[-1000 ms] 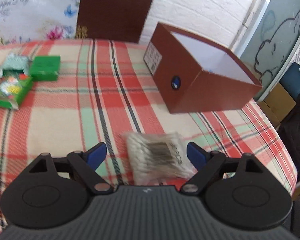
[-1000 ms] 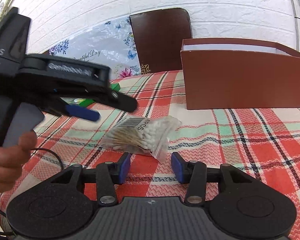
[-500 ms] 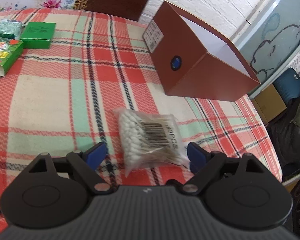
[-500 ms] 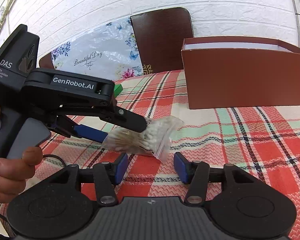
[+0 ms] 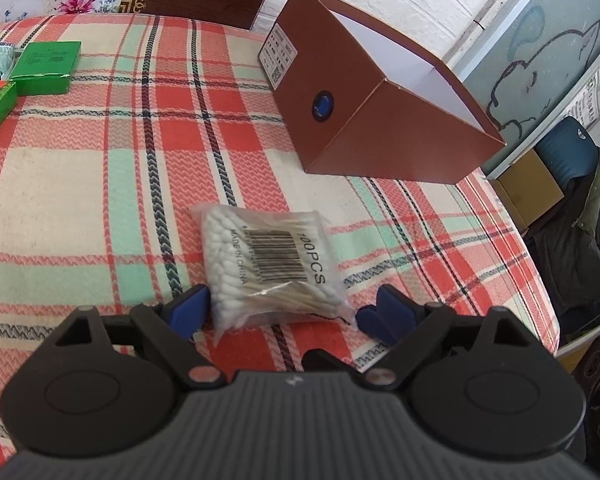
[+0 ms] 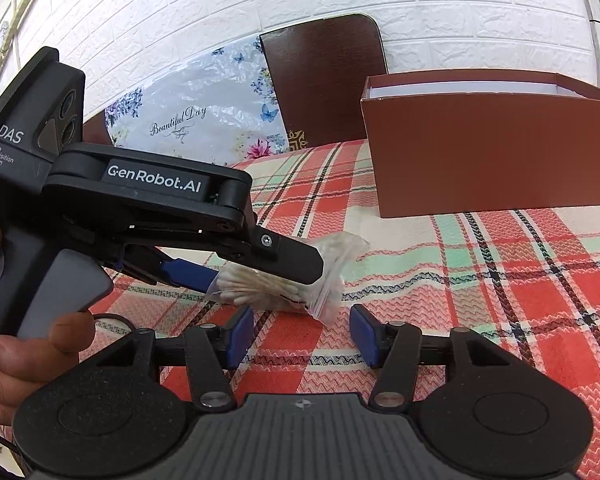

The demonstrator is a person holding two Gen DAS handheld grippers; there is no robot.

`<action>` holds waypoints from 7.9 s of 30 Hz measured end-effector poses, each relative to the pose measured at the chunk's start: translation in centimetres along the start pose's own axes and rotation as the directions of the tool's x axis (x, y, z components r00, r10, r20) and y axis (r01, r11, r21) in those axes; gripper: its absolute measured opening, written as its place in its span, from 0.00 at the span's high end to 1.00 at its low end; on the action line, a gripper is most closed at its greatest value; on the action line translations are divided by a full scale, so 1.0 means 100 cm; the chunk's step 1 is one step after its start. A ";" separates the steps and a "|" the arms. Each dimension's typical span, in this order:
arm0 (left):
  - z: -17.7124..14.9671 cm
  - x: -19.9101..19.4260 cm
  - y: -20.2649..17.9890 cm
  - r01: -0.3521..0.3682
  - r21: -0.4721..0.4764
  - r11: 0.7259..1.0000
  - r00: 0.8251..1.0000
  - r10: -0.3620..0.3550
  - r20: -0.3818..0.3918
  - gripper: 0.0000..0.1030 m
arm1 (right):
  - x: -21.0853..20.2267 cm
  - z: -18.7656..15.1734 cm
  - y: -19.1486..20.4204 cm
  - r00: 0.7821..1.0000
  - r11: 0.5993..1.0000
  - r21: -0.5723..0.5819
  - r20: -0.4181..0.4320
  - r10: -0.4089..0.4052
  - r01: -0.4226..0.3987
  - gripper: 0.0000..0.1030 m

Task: Organize objects
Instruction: 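Grasp the cotton swab bag with the left tool, then lower the cotton swab bag into the box and open the left tool, then grasp the green printed box with the right tool and lift it, then carry the green printed box over the brown box and release it, then move the open right tool back to the plain green box, then grasp the plain green box with the right tool and drop it in the box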

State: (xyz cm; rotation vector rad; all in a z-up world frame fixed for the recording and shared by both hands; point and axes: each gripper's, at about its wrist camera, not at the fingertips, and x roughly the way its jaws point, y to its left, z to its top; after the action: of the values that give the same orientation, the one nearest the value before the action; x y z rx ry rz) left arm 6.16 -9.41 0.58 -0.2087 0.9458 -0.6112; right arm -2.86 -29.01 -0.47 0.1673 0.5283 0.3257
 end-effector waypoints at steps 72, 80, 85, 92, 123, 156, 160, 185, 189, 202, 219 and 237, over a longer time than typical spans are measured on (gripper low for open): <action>0.052 -0.015 -0.078 -0.166 0.323 0.932 0.946 0.058 0.319 0.13 | 0.000 0.054 -0.039 0.892 0.952 0.061 0.334 -0.304 0.301 0.24; 0.007 -0.036 0.073 -0.415 -0.027 0.909 0.892 0.413 0.182 0.13 | 0.041 0.042 0.010 0.993 0.995 -0.022 0.055 -0.100 0.102 0.24; -0.012 -0.093 0.162 -0.665 -0.158 0.730 0.682 0.680 0.269 0.08 | 0.094 0.048 0.058 0.997 0.992 -0.128 -0.081 0.005 -0.016 0.24; -0.008 -0.128 0.219 -0.542 -0.371 0.754 0.680 0.653 0.333 0.06 | 0.173 0.063 0.151 0.982 0.930 -0.333 -0.152 0.112 -0.158 0.21; -0.005 -0.116 0.204 -0.548 -0.305 0.779 0.710 0.626 0.322 0.03 | 0.030 0.030 -0.003 0.921 0.922 0.030 -0.069 -0.384 0.387 0.32; 0.100 -0.007 -0.126 0.115 0.286 0.951 0.986 -0.145 0.086 0.52 | -0.028 0.090 -0.041 0.900 0.948 -0.080 0.347 -0.262 0.307 0.40; 0.134 0.010 -0.121 0.071 0.271 0.960 0.988 -0.105 0.116 0.49 | 0.008 0.116 -0.057 0.894 0.949 -0.053 0.355 -0.272 0.310 0.39; 0.025 -0.084 0.132 -0.540 -0.152 0.828 0.794 0.561 0.235 0.28 | 0.075 0.052 0.055 0.999 0.983 -0.182 0.032 0.029 -0.022 0.38; -0.007 -0.101 0.185 -0.579 -0.222 0.784 0.721 0.620 0.309 0.10 | 0.136 0.079 0.085 1.000 0.980 -0.198 -0.003 0.021 -0.021 0.38; -0.004 -0.101 0.193 -0.474 -0.254 0.843 0.759 0.538 0.367 0.08 | 0.243 0.114 0.118 0.994 0.958 -0.286 -0.098 -0.045 0.015 0.41; 0.015 -0.075 0.132 -0.415 -0.105 0.904 0.864 0.428 0.265 0.13 | 0.007 0.005 0.016 0.962 0.957 -0.156 -0.091 -0.259 0.243 0.28; 0.018 0.008 0.000 -0.033 -0.151 0.988 0.997 0.021 -0.079 0.50 | 0.047 0.023 0.017 0.979 0.966 -0.207 -0.092 -0.180 0.158 0.40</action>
State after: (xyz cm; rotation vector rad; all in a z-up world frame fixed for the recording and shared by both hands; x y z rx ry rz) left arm 7.92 -10.07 1.07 -0.3096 1.0699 -0.5250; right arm 1.66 -25.94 -0.32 -0.0898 0.6119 0.2197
